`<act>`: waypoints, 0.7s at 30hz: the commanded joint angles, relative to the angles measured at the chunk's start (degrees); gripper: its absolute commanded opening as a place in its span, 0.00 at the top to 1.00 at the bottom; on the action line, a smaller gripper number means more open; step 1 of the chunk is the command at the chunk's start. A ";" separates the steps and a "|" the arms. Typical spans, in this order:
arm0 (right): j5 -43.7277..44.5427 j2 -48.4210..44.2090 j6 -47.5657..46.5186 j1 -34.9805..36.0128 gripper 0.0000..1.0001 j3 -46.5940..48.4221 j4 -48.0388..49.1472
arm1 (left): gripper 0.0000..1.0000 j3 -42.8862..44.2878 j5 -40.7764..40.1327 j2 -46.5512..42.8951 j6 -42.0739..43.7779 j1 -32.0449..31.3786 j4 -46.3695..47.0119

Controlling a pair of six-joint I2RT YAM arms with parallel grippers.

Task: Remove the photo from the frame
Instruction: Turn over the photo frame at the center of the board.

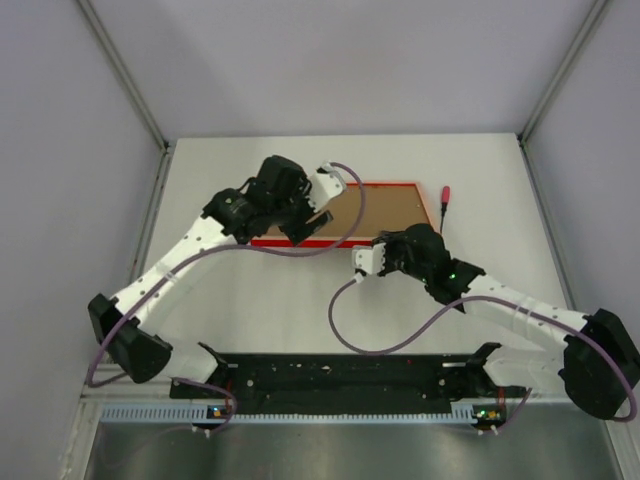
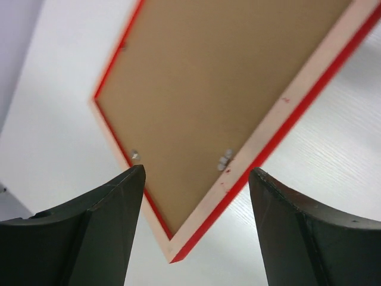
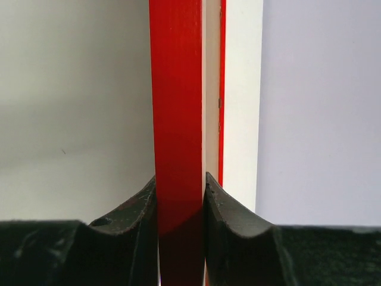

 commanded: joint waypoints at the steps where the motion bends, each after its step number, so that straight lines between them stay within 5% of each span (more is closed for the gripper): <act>1: -7.92 -1.49 8.89 0.47 1.00 9.80 -16.38 | 0.22 3.46 -3.02 -7.23 0.56 5.39 3.97; 21: -18.47 10.54 14.51 -0.67 1.00 44.69 -47.06 | 0.18 5.75 -5.05 -16.82 -0.23 12.78 4.16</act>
